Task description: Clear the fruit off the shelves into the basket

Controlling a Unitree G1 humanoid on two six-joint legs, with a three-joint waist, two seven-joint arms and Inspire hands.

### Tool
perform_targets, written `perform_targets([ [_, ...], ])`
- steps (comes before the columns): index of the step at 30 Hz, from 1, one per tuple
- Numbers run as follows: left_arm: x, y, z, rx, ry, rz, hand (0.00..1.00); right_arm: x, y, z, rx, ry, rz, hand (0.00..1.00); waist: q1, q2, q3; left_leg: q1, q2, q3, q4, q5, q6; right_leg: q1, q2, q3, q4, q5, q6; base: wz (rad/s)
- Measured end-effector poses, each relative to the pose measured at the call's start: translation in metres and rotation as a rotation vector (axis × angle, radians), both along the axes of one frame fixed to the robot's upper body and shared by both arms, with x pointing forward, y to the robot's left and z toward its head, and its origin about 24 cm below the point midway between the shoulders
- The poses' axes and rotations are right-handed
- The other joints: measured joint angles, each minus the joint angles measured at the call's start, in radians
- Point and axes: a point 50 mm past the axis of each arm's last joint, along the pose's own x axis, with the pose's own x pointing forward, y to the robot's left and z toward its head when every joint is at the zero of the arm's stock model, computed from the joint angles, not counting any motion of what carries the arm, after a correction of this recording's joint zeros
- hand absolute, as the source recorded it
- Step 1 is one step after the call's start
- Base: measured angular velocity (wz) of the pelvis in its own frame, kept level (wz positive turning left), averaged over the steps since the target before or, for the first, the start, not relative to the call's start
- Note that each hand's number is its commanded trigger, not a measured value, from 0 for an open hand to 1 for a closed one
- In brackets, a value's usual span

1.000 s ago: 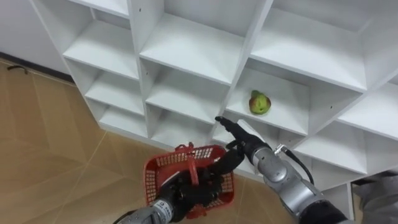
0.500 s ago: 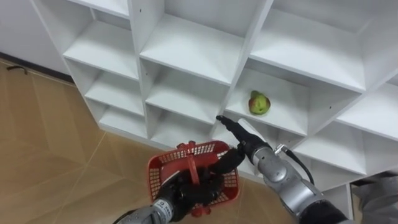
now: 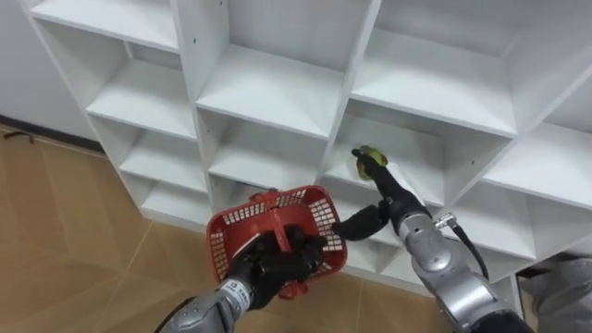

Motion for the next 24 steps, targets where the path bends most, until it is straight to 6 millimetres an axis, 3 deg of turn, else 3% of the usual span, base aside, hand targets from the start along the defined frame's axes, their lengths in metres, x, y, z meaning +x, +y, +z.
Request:
perform_targets([
  [3,-0.002,0.007,-0.002,0.010,0.008,0.017,1.00,0.000,-0.011,0.001,-0.003,0.002,-0.032,0.00,-0.018,0.001,-0.0007,0.016,0.000,0.001,-0.004,0.000,0.000,0.013,-0.001,0.003,-0.001,-0.001,0.001,-0.02],
  [12,-0.009,0.012,-0.007,0.020,0.032,0.025,1.00,-0.012,-0.032,-0.008,0.014,0.029,-0.152,0.00,-0.019,0.008,0.0024,0.051,0.000,0.012,-0.015,0.000,0.000,0.041,0.000,0.019,-0.007,-0.003,0.002,-0.03],
  [20,-0.017,0.018,-0.012,0.024,0.061,0.053,1.00,-0.012,-0.036,-0.008,0.010,0.015,-0.192,0.00,-0.021,0.012,0.0011,0.063,0.000,0.016,-0.026,0.000,0.000,0.045,-0.001,0.023,-0.008,-0.005,0.003,-0.01],
  [24,-0.018,0.021,-0.012,0.021,0.065,0.063,1.00,-0.012,-0.038,-0.008,0.030,0.007,-0.227,0.00,-0.011,0.004,0.0060,0.071,-0.001,0.018,-0.028,0.000,0.001,0.051,0.000,0.024,-0.009,-0.007,0.004,-0.01],
])
